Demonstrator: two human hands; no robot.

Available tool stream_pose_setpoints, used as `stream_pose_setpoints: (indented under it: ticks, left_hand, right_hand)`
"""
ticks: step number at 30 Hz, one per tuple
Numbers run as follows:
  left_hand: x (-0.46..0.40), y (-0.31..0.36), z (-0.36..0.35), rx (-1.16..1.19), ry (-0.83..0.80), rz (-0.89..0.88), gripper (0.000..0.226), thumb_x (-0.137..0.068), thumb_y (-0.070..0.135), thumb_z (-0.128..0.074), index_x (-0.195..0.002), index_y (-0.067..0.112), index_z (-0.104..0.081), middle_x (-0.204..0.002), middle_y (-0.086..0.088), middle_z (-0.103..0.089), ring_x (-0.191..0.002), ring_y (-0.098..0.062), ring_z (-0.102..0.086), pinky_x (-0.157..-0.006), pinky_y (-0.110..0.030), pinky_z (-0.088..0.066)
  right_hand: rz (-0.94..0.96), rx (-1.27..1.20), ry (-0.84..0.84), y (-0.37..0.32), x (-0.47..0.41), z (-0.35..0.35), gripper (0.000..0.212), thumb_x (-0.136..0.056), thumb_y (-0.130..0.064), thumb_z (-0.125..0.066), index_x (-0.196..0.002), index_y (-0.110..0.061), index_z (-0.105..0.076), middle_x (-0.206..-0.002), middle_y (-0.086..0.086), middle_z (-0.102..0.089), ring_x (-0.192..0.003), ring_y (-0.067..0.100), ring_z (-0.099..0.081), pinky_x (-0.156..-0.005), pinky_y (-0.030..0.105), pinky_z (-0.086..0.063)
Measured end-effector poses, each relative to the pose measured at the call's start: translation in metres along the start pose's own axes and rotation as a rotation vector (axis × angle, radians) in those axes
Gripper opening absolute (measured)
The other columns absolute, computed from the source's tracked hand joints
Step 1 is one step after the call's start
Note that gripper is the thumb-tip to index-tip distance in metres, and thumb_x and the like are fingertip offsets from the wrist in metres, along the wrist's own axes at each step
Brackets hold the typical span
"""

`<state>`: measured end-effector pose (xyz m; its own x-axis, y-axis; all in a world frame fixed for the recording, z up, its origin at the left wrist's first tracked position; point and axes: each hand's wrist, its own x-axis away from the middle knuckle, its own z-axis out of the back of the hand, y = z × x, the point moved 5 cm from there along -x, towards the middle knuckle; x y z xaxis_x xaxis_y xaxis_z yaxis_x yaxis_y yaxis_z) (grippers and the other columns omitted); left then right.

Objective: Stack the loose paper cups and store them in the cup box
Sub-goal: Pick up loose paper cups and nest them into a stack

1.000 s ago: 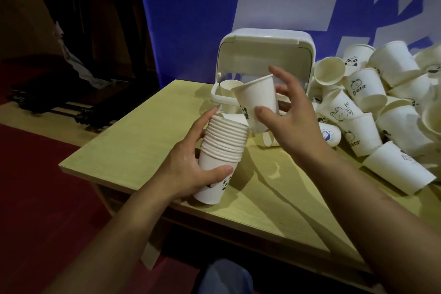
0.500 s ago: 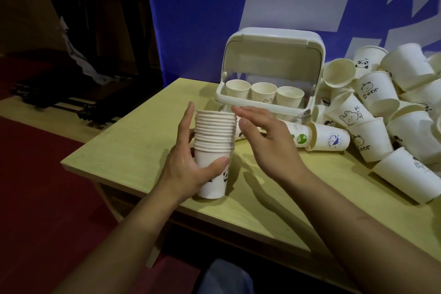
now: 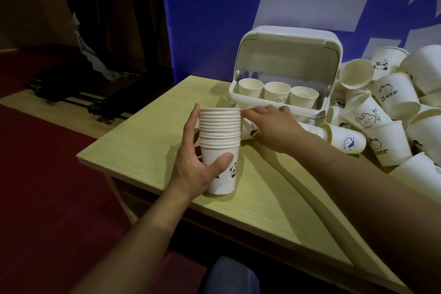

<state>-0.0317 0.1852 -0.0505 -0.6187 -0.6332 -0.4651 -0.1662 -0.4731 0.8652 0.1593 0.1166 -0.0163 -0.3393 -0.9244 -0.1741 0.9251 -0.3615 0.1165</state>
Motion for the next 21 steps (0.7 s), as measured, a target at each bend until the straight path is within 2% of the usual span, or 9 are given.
stream_pose_setpoints:
  ticks: [2, 4, 6, 8, 11, 14, 16, 18, 21]
  left_hand:
    - [0.002, 0.001, 0.001, -0.014, 0.016, -0.025, 0.099, -0.061, 0.057, -0.075, -0.135, 0.078, -0.013, -0.142, -0.001, -0.051, -0.116, -0.008, -0.061, -0.076, -0.018, -0.057]
    - [0.003, 0.001, 0.002, -0.026, 0.026, -0.04, 0.099, -0.06, 0.057, -0.076, -0.134, 0.078, -0.014, -0.142, -0.001, -0.051, -0.121, -0.013, -0.059, -0.081, -0.022, -0.058]
    - [0.004, 0.002, 0.002, -0.01, 0.027, -0.056, 0.1, -0.059, 0.055, -0.077, -0.136, 0.074, -0.016, -0.138, 0.006, -0.052, -0.121, -0.007, -0.059, -0.082, -0.022, -0.058]
    - [0.003, 0.005, 0.001, 0.015, 0.023, -0.077, 0.099, -0.059, 0.052, -0.077, -0.138, 0.067, -0.019, -0.133, 0.019, -0.049, -0.118, 0.006, -0.056, -0.078, -0.013, -0.054]
    - [0.003, 0.007, -0.004, 0.027, -0.011, -0.105, 0.097, -0.06, 0.051, -0.077, -0.135, 0.073, -0.019, -0.128, 0.037, -0.049, -0.117, -0.002, -0.059, -0.08, -0.015, -0.054]
    - [0.002, 0.015, -0.019, -0.032, -0.104, -0.132, 0.097, -0.062, 0.052, -0.076, -0.134, 0.074, -0.014, -0.127, 0.046, -0.042, -0.115, 0.0, -0.059, -0.084, -0.018, -0.055]
    - [0.002, 0.021, -0.033, -0.068, -0.165, -0.14, 0.098, -0.062, 0.053, -0.075, -0.135, 0.072, -0.012, -0.128, 0.047, -0.039, -0.111, 0.007, -0.057, -0.082, -0.015, -0.054]
    - [0.001, 0.026, -0.042, -0.091, -0.195, -0.154, 0.101, -0.062, 0.055, -0.075, -0.137, 0.071, -0.009, -0.129, 0.048, -0.036, -0.111, 0.011, -0.055, -0.081, -0.018, -0.054]
    - [-0.001, 0.025, -0.051, -0.079, -0.198, -0.115, 0.108, -0.061, 0.058, -0.074, -0.138, 0.073, 0.0, -0.13, 0.043, -0.036, -0.108, 0.016, -0.054, -0.084, -0.032, -0.058]
  right_hand:
    - [0.009, 0.057, 0.011, -0.001, -0.002, -0.001, 0.064, -0.09, -0.047, -0.064, -0.144, -0.042, -0.031, -0.149, -0.001, -0.046, -0.131, 0.028, -0.039, -0.103, 0.049, -0.032]
    - [-0.039, -0.046, 0.063, 0.003, -0.001, 0.004, 0.065, -0.086, -0.054, -0.064, -0.141, -0.042, -0.033, -0.144, 0.003, -0.05, -0.125, 0.029, -0.042, -0.102, 0.047, -0.033]
    - [-0.121, -0.403, 0.212, 0.011, 0.007, 0.019, 0.065, -0.085, -0.046, -0.067, -0.141, -0.043, -0.034, -0.134, 0.004, -0.055, -0.116, 0.026, -0.051, -0.099, 0.045, -0.045]
    - [-0.197, -0.828, 0.39, 0.02, 0.02, 0.039, 0.067, -0.086, -0.034, -0.071, -0.143, -0.04, -0.036, -0.121, -0.006, -0.056, -0.1, 0.013, -0.06, -0.083, 0.036, -0.057]
    - [-0.258, -1.145, 0.534, 0.03, 0.037, 0.067, 0.072, -0.089, -0.029, -0.071, -0.148, -0.04, -0.032, -0.107, -0.021, -0.053, -0.096, -0.001, -0.059, -0.071, 0.02, -0.055]
    - [-0.22, -1.211, 0.577, 0.028, 0.049, 0.087, 0.072, -0.09, -0.032, -0.07, -0.149, -0.041, -0.029, -0.108, -0.024, -0.051, -0.099, -0.008, -0.055, -0.065, 0.007, -0.049]
    - [-0.176, -1.201, 0.554, 0.021, 0.055, 0.094, 0.073, -0.089, -0.033, -0.071, -0.148, -0.043, -0.029, -0.11, -0.022, -0.052, -0.101, -0.008, -0.056, -0.066, 0.005, -0.049]
    - [-0.128, -1.164, 0.51, 0.013, 0.062, 0.095, 0.074, -0.087, -0.034, -0.072, -0.146, -0.045, -0.03, -0.113, -0.019, -0.054, -0.102, -0.005, -0.059, -0.071, 0.009, -0.052]
    - [-0.091, -1.066, 0.405, 0.004, 0.07, 0.082, 0.068, -0.088, -0.041, -0.069, -0.145, -0.046, -0.033, -0.125, -0.012, -0.056, -0.108, 0.003, -0.06, -0.083, 0.026, -0.057]
